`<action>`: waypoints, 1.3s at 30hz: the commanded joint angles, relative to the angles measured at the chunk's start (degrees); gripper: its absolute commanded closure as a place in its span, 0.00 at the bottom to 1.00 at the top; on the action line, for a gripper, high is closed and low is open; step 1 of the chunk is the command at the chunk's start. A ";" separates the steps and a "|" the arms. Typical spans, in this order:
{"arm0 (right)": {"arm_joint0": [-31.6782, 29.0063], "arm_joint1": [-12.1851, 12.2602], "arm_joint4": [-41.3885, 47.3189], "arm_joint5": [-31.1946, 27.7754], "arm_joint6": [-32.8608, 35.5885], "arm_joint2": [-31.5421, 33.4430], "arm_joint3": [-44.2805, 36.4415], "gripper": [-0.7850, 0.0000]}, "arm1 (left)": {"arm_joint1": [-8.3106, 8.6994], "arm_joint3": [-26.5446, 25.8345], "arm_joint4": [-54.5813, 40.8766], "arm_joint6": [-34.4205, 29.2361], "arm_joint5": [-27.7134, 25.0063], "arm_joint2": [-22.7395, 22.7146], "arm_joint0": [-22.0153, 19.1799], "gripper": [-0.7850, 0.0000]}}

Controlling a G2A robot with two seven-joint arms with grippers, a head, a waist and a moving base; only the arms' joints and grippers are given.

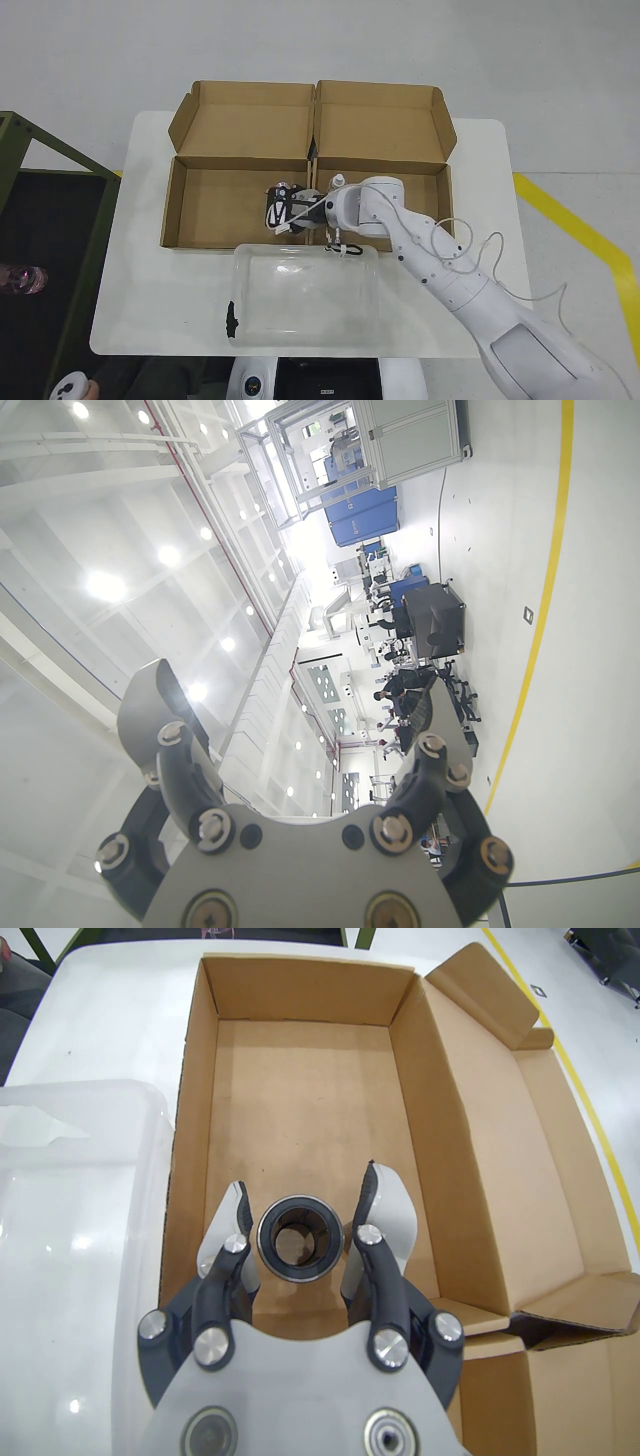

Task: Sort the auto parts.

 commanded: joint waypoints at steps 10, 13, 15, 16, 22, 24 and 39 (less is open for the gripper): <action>-5.16 2.12 0.18 -0.70 0.02 6.17 -10.66 0.46 | 0.00 0.00 0.00 0.00 0.00 0.00 0.00 0.00; -8.17 3.08 -0.13 -1.36 0.53 8.48 -14.66 0.45 | 0.00 0.00 0.00 0.00 0.00 0.00 0.00 0.00; -10.32 3.72 -0.40 -1.76 0.85 10.05 -17.45 0.44 | 0.00 0.00 0.00 0.00 0.00 0.00 0.00 0.00; -11.45 4.04 -0.45 -2.00 0.96 10.87 -18.73 0.44 | 0.00 0.00 0.00 0.00 0.00 0.00 0.00 0.00; -18.29 5.96 -1.18 -3.70 0.81 16.16 -25.48 0.38 | 0.00 0.00 0.00 0.00 0.00 0.00 0.00 0.00; -20.76 6.61 -1.61 -4.34 0.75 18.00 -27.31 0.39 | 0.00 0.00 0.00 0.00 0.00 0.00 0.00 0.00; -39.34 10.47 -9.99 -1.70 -13.42 32.71 -35.26 0.35 | 0.00 0.00 0.00 0.00 0.00 0.00 0.00 0.00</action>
